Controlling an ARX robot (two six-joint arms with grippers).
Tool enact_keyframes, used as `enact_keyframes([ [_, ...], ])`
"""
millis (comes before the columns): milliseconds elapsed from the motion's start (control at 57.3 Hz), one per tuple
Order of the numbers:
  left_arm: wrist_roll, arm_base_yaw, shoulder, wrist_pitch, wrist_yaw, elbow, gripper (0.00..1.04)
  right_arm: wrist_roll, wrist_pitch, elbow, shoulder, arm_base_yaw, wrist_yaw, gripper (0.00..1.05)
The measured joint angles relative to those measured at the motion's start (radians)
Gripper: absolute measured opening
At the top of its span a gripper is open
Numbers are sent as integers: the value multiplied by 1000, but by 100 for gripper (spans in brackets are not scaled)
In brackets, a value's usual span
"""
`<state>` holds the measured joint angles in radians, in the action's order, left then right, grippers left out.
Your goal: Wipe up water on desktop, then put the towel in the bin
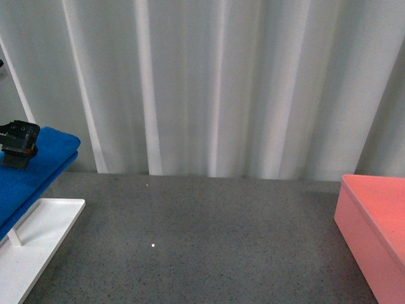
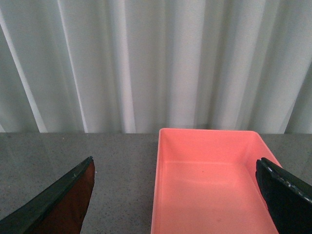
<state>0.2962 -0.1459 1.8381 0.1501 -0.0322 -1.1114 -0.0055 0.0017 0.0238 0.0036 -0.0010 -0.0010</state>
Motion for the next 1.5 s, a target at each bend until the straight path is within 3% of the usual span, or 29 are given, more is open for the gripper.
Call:
enact_keyframes([
  [524,-5,-3,136,110,-46,-23,98,0,0,0,0,0,0,98],
  [821,-74,6,140,93,3,-6,98,0,0,0,0,0,0,98],
  [1135,-79,18,128,76,-22,2,50,0,0,0,0,0,0,98],
  [1344,-106,34,64,72,39,14,17,0,0,0,0,0,0,98],
  [1502,-121,66,-4,57,67,24,8,0,0,0,0,0,0,98],
])
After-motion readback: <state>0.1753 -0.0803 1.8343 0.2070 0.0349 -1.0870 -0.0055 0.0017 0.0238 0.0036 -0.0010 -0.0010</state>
